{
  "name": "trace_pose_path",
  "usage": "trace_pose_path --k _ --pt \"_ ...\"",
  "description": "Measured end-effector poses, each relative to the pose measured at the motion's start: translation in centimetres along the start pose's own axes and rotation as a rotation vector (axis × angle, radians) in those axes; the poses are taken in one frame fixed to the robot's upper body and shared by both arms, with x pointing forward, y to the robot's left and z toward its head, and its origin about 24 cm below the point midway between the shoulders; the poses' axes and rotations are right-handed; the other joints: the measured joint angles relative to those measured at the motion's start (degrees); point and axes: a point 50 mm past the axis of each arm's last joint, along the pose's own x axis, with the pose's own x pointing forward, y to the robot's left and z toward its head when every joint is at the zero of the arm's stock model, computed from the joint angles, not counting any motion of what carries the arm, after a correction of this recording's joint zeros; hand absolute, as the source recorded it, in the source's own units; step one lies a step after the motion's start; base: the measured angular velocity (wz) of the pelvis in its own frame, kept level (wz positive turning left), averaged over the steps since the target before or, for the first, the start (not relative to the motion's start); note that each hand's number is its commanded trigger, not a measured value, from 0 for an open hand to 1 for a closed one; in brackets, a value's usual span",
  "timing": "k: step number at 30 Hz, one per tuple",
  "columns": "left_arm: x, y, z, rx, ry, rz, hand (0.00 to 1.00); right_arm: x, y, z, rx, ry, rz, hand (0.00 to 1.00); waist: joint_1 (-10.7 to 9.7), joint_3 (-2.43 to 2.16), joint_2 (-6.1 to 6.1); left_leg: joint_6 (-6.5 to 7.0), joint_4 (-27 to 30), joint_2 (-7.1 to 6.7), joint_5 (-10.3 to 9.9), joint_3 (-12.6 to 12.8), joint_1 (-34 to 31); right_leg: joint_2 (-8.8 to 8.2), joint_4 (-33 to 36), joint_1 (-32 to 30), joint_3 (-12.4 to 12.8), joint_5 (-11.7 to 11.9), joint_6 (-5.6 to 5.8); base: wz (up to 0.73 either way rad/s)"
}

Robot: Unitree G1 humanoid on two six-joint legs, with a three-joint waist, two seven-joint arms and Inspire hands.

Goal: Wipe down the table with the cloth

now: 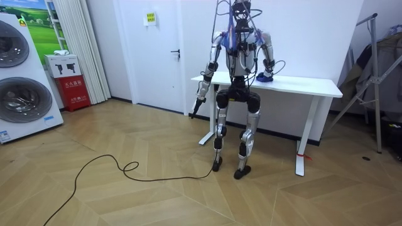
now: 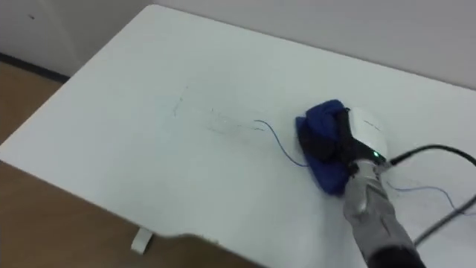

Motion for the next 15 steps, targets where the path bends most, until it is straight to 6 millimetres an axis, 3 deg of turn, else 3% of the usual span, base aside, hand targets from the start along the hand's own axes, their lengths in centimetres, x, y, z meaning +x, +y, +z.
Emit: trace_pose_path --k 5,6,9,10,12,13,15 --pt "0.3 0.0 1.7 -0.01 -0.043 0.0 0.0 1.3 -0.6 0.4 -0.042 0.028 0.007 1.0 1.49 0.08 -0.17 0.41 0.0 -0.26 -0.24 -0.26 -0.98 -0.37 0.45 -0.36 0.22 0.23 0.22 -0.04" --pt "0.4 0.0 2.4 -0.006 -0.061 0.002 0.0 1.7 -0.8 0.7 -0.073 0.026 0.018 1.0 2.54 -0.05 -0.67 0.4 -0.02 -0.24 -0.11 -0.13 -1.44 -0.37 0.7 -1.03 0.44 0.29 0.13 -0.15" --pt "0.5 0.0 3.7 0.006 -0.104 0.003 0.0 3.1 -1.2 3.0 -0.172 -0.013 0.031 1.0 6.85 0.27 -2.04 0.13 0.06 0.38 0.45 1.14 -3.05 -0.05 1.22 -3.52 1.41 0.75 -0.68 -0.24" --pt "0.6 0.1 3.8 0.006 -0.106 0.004 0.0 3.5 -1.6 3.7 -0.208 -0.038 0.028 1.0 7.3 0.27 -2.69 0.04 0.14 0.48 0.58 1.11 -3.47 0.07 1.18 -3.87 1.36 0.85 -0.84 -0.09" --pt "0.7 0.5 4.6 0.01 -0.122 0.009 0.0 4.7 -1.8 7.7 -0.285 -0.159 0.047 1.0 9.96 1.07 -4.04 -0.38 0.48 0.78 0.99 0.04 -5.08 0.54 0.93 -5.16 0.56 0.98 -1.24 0.18" --pt "0.7 0.5 4.7 0.014 -0.124 0.009 0.0 5.0 -1.9 8.8 -0.301 -0.187 0.045 1.0 10.46 1.17 -4.46 -0.49 0.85 0.79 1.15 -0.5 -5.66 0.6 0.85 -5.34 -0.07 0.99 -1.33 0.35" --pt "0.8 0.5 5.8 0.046 -0.153 0.002 0.0 6.1 -2.8 12.8 -0.331 -0.267 0.029 1.0 13.44 2.21 -5.43 -0.86 0.85 0.81 1.69 -1.78 -7.2 0.92 0.14 -6.42 -1.67 1.0 -1.52 0.44"
